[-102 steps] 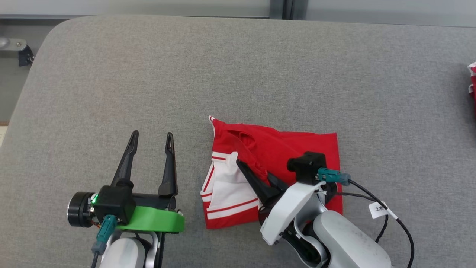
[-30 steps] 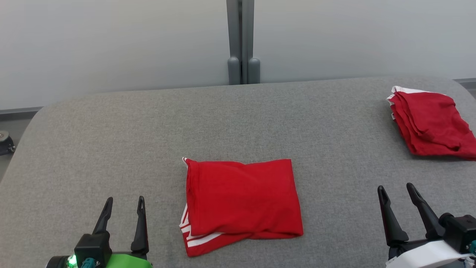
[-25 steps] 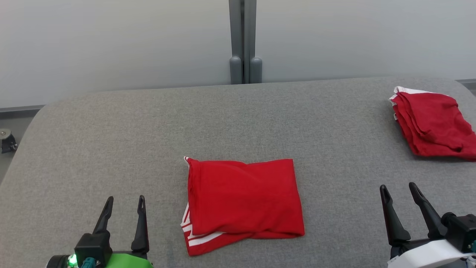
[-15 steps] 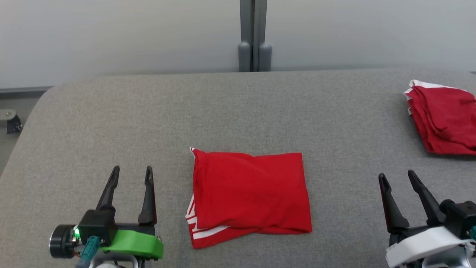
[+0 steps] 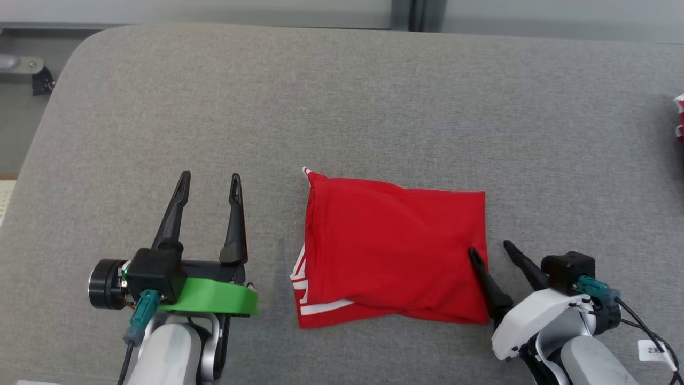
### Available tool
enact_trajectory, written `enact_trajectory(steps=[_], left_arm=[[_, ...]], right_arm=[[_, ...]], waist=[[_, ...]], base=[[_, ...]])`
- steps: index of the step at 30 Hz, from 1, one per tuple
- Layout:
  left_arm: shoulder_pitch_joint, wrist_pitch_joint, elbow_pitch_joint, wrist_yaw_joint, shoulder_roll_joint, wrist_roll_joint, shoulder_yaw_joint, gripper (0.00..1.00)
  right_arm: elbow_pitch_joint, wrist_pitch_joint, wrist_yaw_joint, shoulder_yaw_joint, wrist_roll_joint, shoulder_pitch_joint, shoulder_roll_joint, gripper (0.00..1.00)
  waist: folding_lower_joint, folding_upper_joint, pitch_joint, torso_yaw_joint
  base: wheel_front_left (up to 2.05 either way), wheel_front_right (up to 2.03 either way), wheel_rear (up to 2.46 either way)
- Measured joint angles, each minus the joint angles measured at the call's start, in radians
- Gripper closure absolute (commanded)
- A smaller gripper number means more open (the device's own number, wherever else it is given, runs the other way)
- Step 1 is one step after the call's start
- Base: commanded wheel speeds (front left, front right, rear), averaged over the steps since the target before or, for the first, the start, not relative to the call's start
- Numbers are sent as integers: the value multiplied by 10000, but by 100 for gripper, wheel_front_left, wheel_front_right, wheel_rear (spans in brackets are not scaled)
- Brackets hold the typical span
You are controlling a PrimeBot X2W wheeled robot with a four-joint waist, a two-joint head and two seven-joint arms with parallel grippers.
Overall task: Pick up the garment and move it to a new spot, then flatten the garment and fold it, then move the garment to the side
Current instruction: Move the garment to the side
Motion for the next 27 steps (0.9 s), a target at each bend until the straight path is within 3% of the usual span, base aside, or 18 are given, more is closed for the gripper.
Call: enact_trajectory(steps=[3, 4, 5, 6, 15, 27], left_arm=[[-49, -2, -75, 0, -59, 54, 58, 0], [-51, -2, -92, -2, -84, 73, 81, 0], [-51, -4, -107, -21, -111, 75, 109, 0], [-50, -12, -128, -27, -125, 79, 159, 0], [118, -13, -257, -86, -140, 341, 454, 0], [140, -13, -913, -205, -203, 581, 290, 0]], right_arm=[[541, 274, 0, 374, 190, -222, -48, 0], [598, 336, 0, 454, 265, -280, -111, 38], [648, 441, 0, 562, 385, -365, -176, 65], [679, 506, 0, 660, 476, -441, -253, 100], [303, 500, 12, 1116, 738, -657, -681, 100], [-383, 713, 6, 33, 665, -1404, -2107, 100]], waist=[[0, 0, 241, 230], [0, 0, 295, 284], [0, 0, 354, 336], [0, 0, 403, 373], [0, 0, 353, -35], [0, 0, 363, -1985]], base=[[0, 0, 0], [0, 0, 0], [0, 0, 0], [0, 0, 0], [0, 0, 0], [0, 0, 0]])
